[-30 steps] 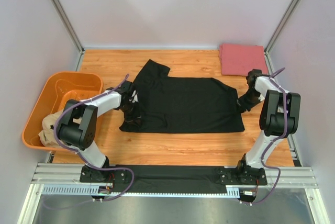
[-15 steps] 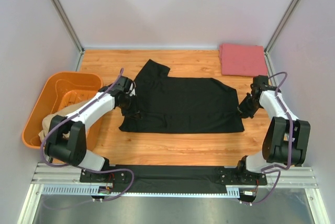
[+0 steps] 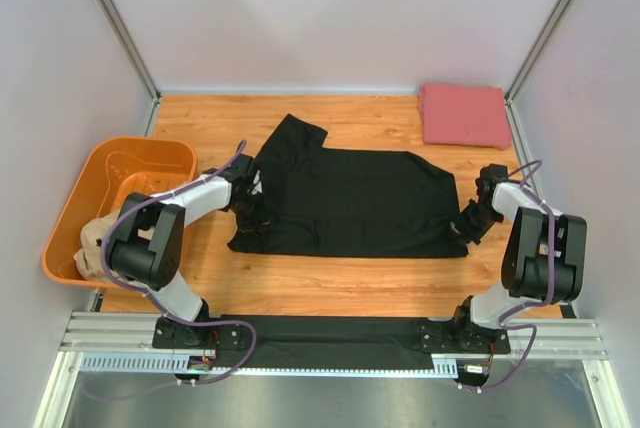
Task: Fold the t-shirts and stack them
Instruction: Fold the tshirt
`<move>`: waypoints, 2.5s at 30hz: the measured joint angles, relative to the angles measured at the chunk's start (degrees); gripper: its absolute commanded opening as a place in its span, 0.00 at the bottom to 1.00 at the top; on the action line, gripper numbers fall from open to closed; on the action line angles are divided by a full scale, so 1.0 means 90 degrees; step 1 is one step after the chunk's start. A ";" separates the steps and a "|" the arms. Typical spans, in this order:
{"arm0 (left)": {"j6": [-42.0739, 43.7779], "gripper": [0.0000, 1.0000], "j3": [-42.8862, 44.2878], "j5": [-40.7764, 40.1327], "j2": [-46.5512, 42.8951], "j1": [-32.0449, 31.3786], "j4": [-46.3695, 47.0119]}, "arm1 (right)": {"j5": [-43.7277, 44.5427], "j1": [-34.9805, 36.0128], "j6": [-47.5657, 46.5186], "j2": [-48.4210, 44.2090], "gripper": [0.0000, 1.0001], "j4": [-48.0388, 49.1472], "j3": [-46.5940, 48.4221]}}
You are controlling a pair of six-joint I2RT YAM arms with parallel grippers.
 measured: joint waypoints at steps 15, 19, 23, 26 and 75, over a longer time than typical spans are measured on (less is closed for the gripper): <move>-0.0333 0.39 -0.1462 0.0202 -0.1802 0.0024 -0.0117 | 0.0255 -0.0274 0.0352 -0.1073 0.13 -0.0517 -0.0658; -0.0282 0.48 -0.1209 0.0216 -0.2778 0.0024 -0.0724 | 0.0500 -0.0180 0.0182 -0.1681 0.36 -0.1180 0.0007; -0.0124 0.48 -0.0024 0.0136 -0.2953 0.0024 -0.1008 | 0.0622 -0.0097 -0.0041 -0.2438 1.00 -0.1003 0.0760; 0.0017 0.46 0.0950 0.0063 -0.2616 0.0027 -0.0945 | 0.0406 -0.0163 -0.0104 -0.2565 1.00 -0.0554 0.0986; 0.0576 0.37 0.3140 0.1353 0.0947 0.0636 -0.0809 | -0.0508 0.0228 0.6958 0.2623 0.45 0.0058 0.3113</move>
